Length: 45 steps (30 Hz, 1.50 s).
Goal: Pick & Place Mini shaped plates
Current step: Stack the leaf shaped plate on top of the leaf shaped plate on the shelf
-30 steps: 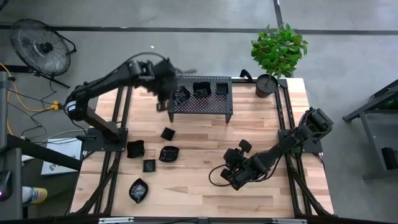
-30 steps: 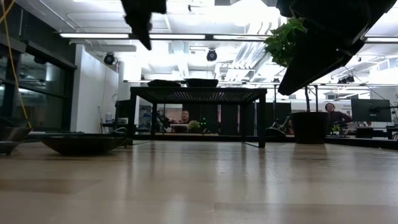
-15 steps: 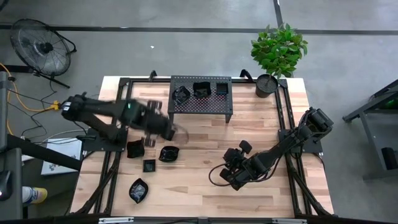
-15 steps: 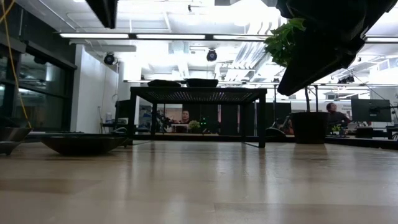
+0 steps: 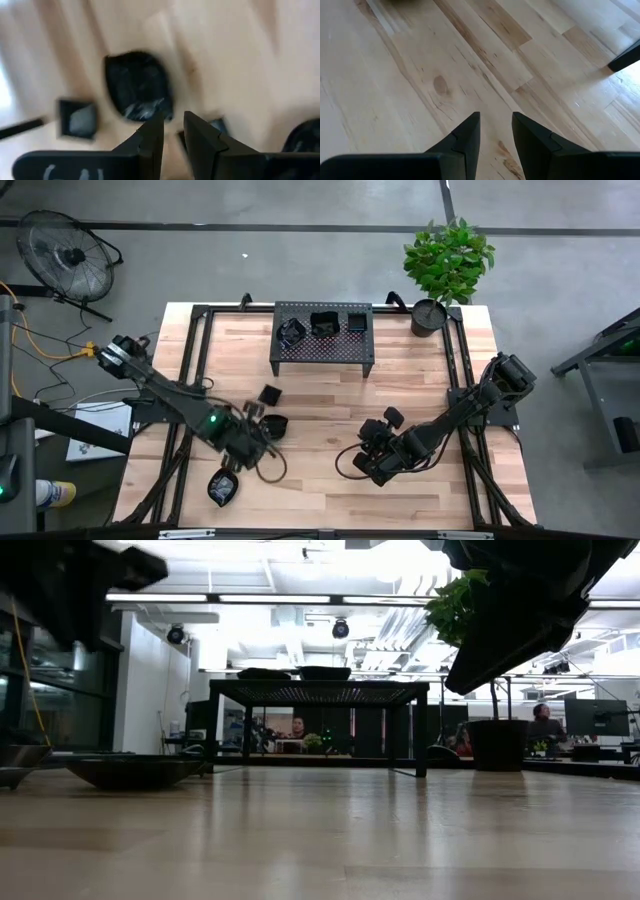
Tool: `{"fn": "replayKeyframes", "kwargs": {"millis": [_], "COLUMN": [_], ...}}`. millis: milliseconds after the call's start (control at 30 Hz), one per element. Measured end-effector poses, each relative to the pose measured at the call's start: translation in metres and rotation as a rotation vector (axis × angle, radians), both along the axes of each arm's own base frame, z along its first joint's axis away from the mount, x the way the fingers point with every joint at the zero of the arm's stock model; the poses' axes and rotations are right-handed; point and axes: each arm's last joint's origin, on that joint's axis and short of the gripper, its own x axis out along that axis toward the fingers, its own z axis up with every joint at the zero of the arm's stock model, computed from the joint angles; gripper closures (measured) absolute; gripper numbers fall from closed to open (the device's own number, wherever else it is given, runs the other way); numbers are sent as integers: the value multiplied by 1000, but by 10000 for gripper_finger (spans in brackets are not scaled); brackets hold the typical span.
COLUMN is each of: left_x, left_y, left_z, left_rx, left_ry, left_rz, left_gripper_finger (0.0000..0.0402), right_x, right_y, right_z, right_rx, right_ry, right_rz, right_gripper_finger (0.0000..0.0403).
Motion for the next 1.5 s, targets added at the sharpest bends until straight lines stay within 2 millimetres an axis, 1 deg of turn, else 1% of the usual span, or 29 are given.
{"fn": "replayKeyframes", "kwargs": {"millis": [100,367,600,733,1033,1367,1500], "left_x": [-1,-7,-8,-8,-5,-2,-2], "left_y": [-9,-12,-10,-10,-12,-12,-12], "left_z": [-15,-44,-56,-68,-86,-99,-99], "left_rx": [-53,-43,-55,-53,9,80,88], "left_ry": [-62,-146,-170,-166,-117,-103,-103], "left_rz": [0,62,73,73,76,84,85], "left_gripper_finger": [330,330,330,330,330,330,330], "right_x": [0,0,0,0,0,1,1], "right_y": [0,0,0,0,0,0,0], "right_z": [0,0,0,0,0,1,1], "right_rx": [0,0,-5,-12,-15,-15,-14], "right_ry": [0,0,0,-5,-10,-15,-16], "right_rz": [0,1,3,0,2,1,0], "right_gripper_finger": [295,295,295,295,295,295,295]}}
